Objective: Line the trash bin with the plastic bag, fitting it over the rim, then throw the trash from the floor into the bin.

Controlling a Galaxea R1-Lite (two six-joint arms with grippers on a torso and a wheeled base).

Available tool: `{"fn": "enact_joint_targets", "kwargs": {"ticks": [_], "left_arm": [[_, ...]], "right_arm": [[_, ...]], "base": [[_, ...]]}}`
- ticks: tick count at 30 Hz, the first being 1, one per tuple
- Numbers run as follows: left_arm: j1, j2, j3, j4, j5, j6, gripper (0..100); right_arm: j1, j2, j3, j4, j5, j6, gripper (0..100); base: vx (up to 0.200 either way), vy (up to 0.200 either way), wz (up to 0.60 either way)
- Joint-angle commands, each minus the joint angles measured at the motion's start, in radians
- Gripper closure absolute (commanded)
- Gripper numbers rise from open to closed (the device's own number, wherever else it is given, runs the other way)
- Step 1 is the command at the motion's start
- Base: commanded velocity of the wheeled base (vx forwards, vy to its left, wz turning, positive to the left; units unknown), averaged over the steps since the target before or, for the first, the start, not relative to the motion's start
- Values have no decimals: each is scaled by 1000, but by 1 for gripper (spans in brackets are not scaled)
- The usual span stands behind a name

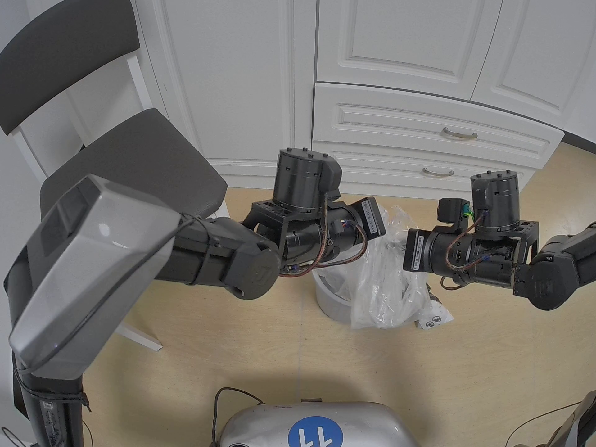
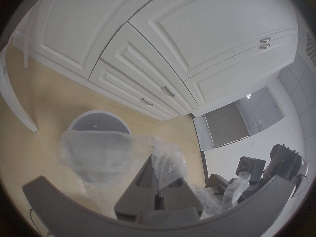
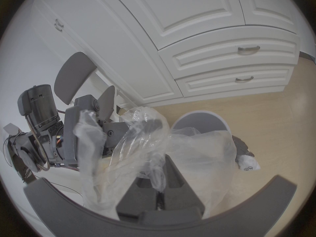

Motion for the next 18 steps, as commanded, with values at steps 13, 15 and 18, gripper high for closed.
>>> {"fn": "enact_joint_targets", "kwargs": {"ticks": [13, 15, 18], "left_arm": [[-3, 181, -148, 9, -1, -140, 100], [-2, 185, -151, 7, -1, -141, 100], [-2, 193, -153, 3, -1, -149, 100]], "right_arm": [[-35, 243, -94, -118, 9, 144, 100], [-42, 272, -89, -175, 9, 153, 100], [-44, 326, -88, -276, 9, 188, 100]], "base": [[0, 0, 0], [0, 0, 0], [0, 0, 0]]}}
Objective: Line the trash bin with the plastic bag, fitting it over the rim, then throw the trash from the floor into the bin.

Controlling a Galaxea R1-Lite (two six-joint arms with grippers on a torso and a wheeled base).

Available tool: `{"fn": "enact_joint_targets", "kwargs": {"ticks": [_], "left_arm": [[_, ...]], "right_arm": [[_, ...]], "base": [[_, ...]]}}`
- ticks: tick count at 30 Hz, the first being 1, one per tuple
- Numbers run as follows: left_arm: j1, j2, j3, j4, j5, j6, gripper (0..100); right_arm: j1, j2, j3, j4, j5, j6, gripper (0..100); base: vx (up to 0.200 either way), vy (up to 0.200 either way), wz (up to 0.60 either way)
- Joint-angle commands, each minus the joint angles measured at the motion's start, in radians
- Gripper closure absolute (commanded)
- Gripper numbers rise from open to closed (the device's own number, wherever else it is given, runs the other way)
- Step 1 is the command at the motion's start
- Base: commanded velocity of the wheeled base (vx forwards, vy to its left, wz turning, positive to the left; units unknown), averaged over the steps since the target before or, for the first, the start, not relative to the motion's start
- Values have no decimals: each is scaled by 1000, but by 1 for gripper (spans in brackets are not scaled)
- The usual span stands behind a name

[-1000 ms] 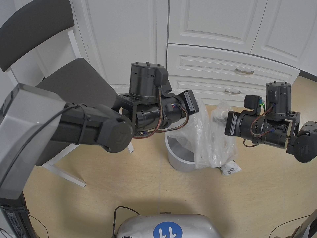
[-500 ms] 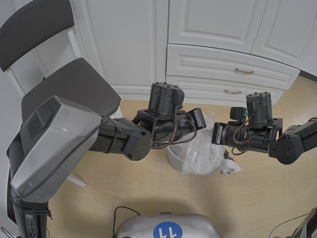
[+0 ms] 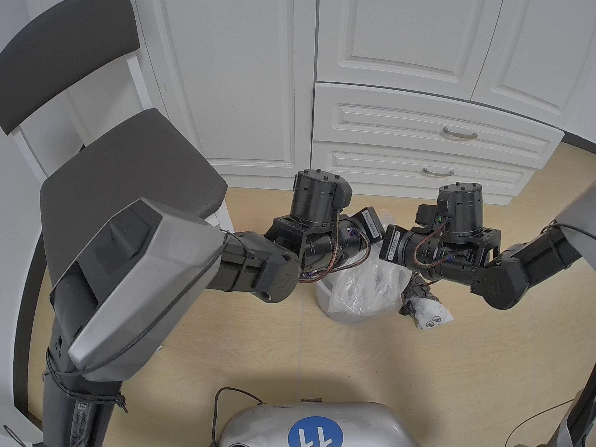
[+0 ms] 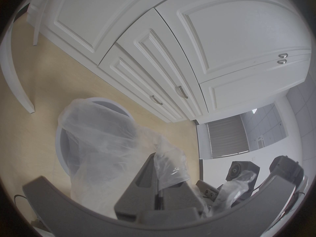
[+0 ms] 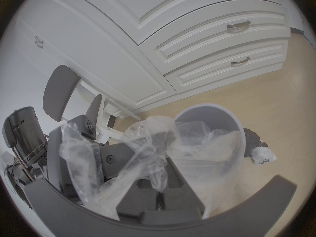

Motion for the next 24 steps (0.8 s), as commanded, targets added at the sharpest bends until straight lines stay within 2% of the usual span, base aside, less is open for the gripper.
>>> {"fn": "enact_joint_targets", "kwargs": {"ticks": [1, 4, 11, 12, 15, 24], "left_arm": [[-2, 36, -11, -3, -8, -15, 100], [-3, 49, -22, -3, -8, -29, 100], [-13, 72, -43, 2, -8, -58, 100], [-19, 78, -45, 9, -6, -58, 100], [-19, 87, -51, 11, -8, -58, 100], [-17, 138, -71, 15, -6, -58, 100]], "right_arm": [[-11, 121, 5, -131, 0, 46, 100], [-21, 158, 8, -201, 0, 55, 100], [-58, 166, 13, -209, 10, 53, 100], [-113, 155, 18, -210, 61, 49, 100], [-144, 152, 18, -206, 101, 50, 100], [-153, 160, 19, -201, 110, 47, 100]], "base": [[0, 0, 0], [0, 0, 0], [0, 0, 0], [0, 0, 0], [0, 0, 0], [0, 0, 0]]}}
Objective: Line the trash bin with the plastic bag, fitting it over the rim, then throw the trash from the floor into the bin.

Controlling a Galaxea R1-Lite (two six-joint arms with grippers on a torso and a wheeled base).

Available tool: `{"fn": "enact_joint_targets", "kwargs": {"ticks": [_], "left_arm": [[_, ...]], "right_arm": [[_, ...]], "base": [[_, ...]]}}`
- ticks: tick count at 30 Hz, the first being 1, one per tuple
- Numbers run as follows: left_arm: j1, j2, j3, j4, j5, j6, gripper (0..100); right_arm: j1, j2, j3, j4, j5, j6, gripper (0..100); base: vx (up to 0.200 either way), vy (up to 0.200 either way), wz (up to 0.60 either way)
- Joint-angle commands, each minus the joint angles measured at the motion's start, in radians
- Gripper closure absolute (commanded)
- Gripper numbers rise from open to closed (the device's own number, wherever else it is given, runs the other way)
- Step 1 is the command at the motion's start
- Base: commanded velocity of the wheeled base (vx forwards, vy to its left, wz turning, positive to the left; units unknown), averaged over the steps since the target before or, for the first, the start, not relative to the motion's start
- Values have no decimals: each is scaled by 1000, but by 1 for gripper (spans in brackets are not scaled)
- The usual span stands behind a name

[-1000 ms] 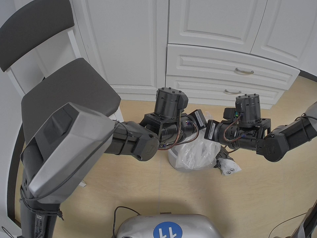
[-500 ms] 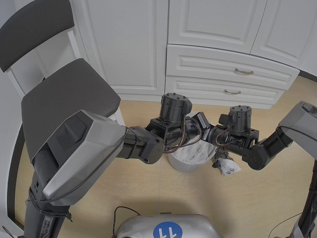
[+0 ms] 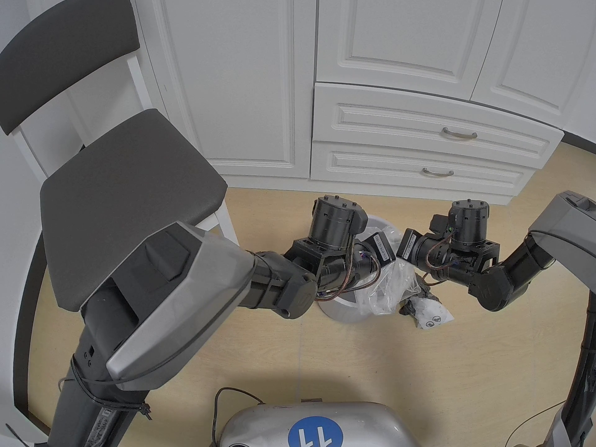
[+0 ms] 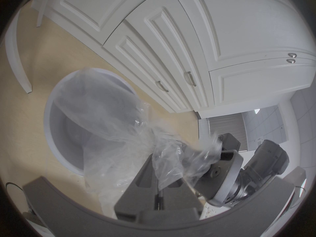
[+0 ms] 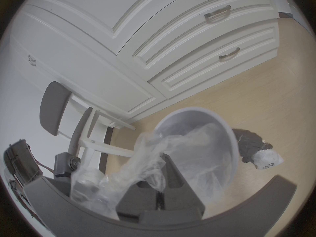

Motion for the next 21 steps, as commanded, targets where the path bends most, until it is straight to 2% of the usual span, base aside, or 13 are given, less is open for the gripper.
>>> {"fn": "enact_joint_targets", "kwargs": {"ticks": [1, 5, 16, 21], "left_arm": [[3, 36, -13, -5, 5, 2, 100], [17, 52, -38, 10, 5, 2, 100], [78, 112, -196, 157, 5, 0, 100], [104, 130, -241, 211, 6, 6, 100]], "right_arm": [[-5, -2, 2, 18, 1, -2, 100], [-5, -2, 2, 18, 1, -3, 100], [-42, 5, -11, 18, -1, -5, 100], [-43, 69, -42, 9, -1, 4, 100]], "base": [[0, 0, 0], [0, 0, 0], [0, 0, 0], [0, 0, 0]]}}
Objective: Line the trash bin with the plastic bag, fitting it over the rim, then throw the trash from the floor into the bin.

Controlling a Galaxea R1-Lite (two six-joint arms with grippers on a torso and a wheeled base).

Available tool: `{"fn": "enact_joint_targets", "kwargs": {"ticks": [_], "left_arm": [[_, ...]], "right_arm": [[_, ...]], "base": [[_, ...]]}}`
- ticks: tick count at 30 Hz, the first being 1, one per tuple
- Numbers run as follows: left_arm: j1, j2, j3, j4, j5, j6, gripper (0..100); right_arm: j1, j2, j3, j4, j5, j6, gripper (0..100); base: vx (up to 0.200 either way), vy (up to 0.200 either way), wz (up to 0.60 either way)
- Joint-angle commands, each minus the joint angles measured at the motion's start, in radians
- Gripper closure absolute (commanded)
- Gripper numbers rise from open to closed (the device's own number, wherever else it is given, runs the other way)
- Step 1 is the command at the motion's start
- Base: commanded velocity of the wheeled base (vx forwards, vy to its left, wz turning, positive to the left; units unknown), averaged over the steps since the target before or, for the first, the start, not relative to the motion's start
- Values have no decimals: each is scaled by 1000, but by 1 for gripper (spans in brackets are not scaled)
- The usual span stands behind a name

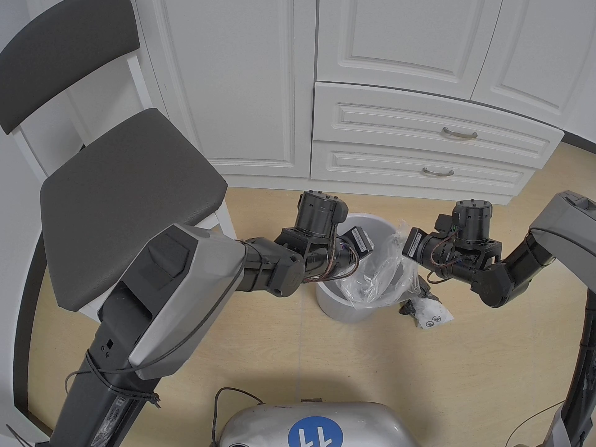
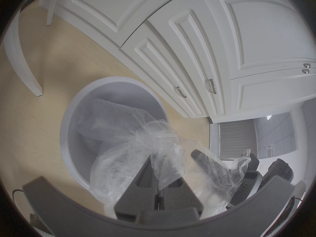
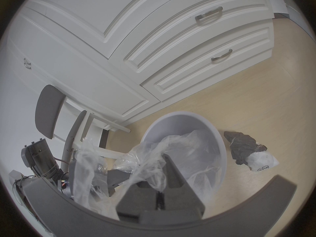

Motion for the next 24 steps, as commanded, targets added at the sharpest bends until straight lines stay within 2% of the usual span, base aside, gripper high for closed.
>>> {"fn": "enact_joint_targets", "kwargs": {"ticks": [1, 4, 7, 8, 9, 13, 20, 24], "left_arm": [[20, 26, -35, 30, 1, 11, 100], [30, 18, -35, 56, 0, 19, 100], [69, -11, -35, 110, -5, 51, 100], [69, -11, -35, 110, -5, 51, 100], [86, -22, -35, 145, -6, 94, 100], [106, -26, -35, 174, -2, 157, 100], [137, -26, -35, 194, 0, 215, 100], [160, -29, -35, 233, 0, 261, 100]], "right_arm": [[-5, 67, -32, -11, -1, 9, 100], [-4, 105, -60, -14, -9, 15, 100], [-11, 130, -111, -14, -32, 84, 100], [-11, 130, -111, -14, -32, 84, 100], [-20, 136, -138, -14, -52, 124, 100], [-45, 134, -163, -14, -66, 139, 100], [-102, 96, -164, 6, -66, 115, 100], [-129, 96, -147, 32, -64, -8, 100]], "base": [[0, 0, 0], [0, 0, 0], [0, 0, 0], [0, 0, 0], [0, 0, 0], [0, 0, 0], [0, 0, 0], [0, 0, 0]]}}
